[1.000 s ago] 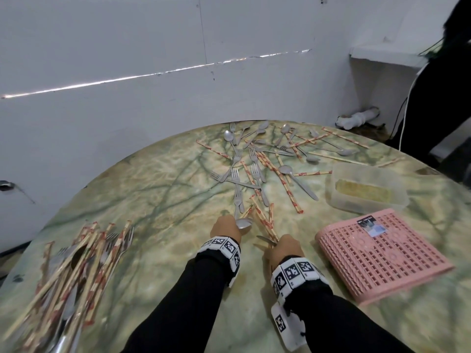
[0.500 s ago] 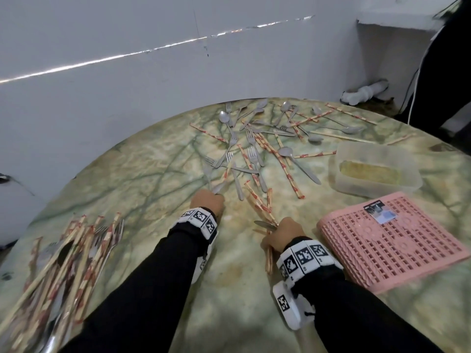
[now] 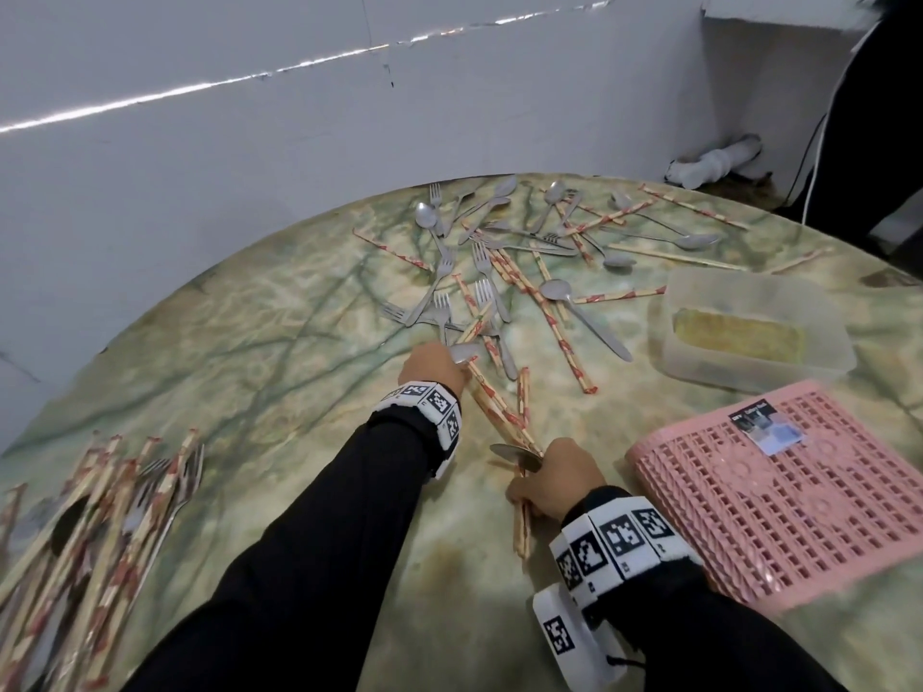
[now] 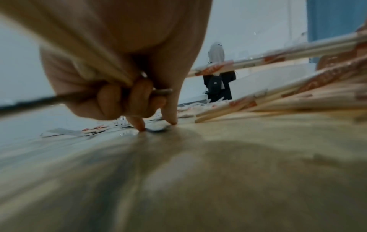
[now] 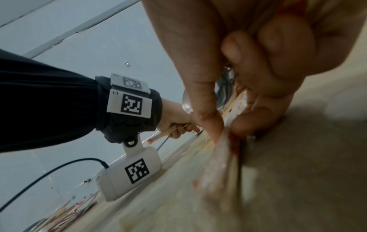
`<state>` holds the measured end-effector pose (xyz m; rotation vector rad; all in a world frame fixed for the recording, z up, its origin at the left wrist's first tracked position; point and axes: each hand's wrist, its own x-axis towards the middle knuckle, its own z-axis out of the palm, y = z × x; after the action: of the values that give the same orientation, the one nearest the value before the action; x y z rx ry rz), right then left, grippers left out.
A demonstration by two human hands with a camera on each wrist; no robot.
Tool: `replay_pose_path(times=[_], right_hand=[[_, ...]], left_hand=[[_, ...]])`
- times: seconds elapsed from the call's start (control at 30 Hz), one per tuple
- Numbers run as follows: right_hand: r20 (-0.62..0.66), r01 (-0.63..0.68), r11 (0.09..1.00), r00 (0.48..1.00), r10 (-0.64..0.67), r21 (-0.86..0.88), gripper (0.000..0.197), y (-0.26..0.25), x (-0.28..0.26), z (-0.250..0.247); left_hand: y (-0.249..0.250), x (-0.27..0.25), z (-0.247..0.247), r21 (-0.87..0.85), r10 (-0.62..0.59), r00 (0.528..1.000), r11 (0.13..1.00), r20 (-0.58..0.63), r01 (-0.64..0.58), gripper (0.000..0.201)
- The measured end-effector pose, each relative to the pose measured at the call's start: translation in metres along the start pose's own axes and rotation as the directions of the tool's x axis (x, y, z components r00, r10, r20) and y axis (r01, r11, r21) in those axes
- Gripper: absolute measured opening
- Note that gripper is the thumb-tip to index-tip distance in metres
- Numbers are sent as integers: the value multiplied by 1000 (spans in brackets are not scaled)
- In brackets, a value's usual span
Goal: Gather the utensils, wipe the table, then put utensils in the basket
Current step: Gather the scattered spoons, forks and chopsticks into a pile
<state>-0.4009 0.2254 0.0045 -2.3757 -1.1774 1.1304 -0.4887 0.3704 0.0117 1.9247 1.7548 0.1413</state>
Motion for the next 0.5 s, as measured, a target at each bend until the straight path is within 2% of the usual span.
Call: replay_pose_path(times=[0.13,0.23,0.3,0.4,0.5], right_hand=[[-34,-1,999,999,0,-32,33,-3,-5,1],[-38,-7,999,999,5,-46,23,-4,-11,3],[-36,-17,998,999,15,-53,15,-4,-17,5],[-29,-45,998,999,43,-52,26,-3,-28,7],[-30,-76,995,997,75,-57,29,0,-39,8]], left_hand=[[4,-2,-1,51,18,1000,999,8,-19,32],[-2,-10,-6,5,28,998,1000,51,-28,36],[-11,-23,-11,-39,16,999,999,37,-14,33],[-25,-48,-17,-96,0,999,995,41,4,30],[-40,-66,-22,-122,-55,997,991,58,62,35]])
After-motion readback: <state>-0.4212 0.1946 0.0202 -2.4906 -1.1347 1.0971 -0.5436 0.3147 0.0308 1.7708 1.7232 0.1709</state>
